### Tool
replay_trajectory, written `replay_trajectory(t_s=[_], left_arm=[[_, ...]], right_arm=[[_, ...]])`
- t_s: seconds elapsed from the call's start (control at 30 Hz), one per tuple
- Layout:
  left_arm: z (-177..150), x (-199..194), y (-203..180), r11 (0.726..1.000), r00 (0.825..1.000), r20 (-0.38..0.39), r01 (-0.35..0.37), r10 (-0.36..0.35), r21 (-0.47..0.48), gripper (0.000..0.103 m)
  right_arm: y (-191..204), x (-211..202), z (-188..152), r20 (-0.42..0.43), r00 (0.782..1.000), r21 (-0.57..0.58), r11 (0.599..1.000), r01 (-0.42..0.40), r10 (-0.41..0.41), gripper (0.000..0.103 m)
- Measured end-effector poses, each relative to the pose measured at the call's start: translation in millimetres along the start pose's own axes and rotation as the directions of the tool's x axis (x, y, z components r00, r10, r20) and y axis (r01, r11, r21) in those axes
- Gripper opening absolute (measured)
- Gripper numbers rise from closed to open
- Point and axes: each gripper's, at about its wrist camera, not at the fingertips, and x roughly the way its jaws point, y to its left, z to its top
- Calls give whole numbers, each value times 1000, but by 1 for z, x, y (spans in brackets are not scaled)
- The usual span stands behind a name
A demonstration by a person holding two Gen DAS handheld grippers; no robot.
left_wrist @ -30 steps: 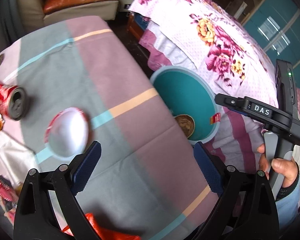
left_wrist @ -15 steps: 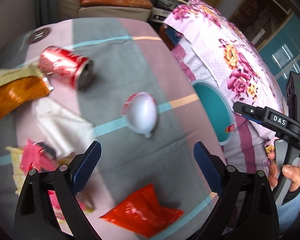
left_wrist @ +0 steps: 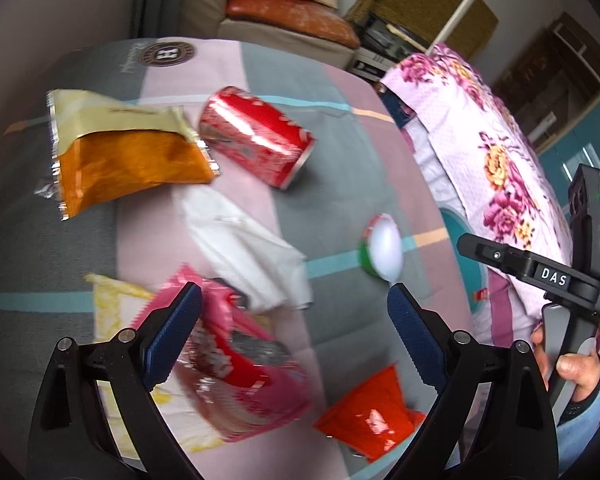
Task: Collect trash
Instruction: 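Move both grippers back toward the remaining trash on the table, then grasp the white red-rimmed bowl with the right gripper while the left gripper grasps the red can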
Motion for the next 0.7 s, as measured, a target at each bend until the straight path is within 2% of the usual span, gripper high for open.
replay_trajectory(t_s=[0.13, 0.2, 0.23, 0.47, 0.7], left_arm=[[1, -2, 12, 1000, 1000, 10, -20, 20, -13, 94], [2, -2, 17, 1000, 1000, 13, -24, 24, -19, 94], [3, -1, 20, 999, 1000, 12, -23, 24, -24, 94], [5, 2, 31, 998, 1000, 6, -22, 23, -54, 94], [7, 2, 37, 997, 999, 1, -32, 32, -76, 94]], right_arm=[[13, 21, 4, -35, 999, -6, 1000, -21, 21, 73], [17, 28, 5, -49, 999, -11, 1000, -24, 24, 63], [19, 34, 6, -58, 998, -10, 1000, -24, 24, 62], [32, 57, 6, -83, 997, -20, 1000, -4, 2, 61], [37, 69, 1, -82, 997, -36, 999, 6, -9, 42]])
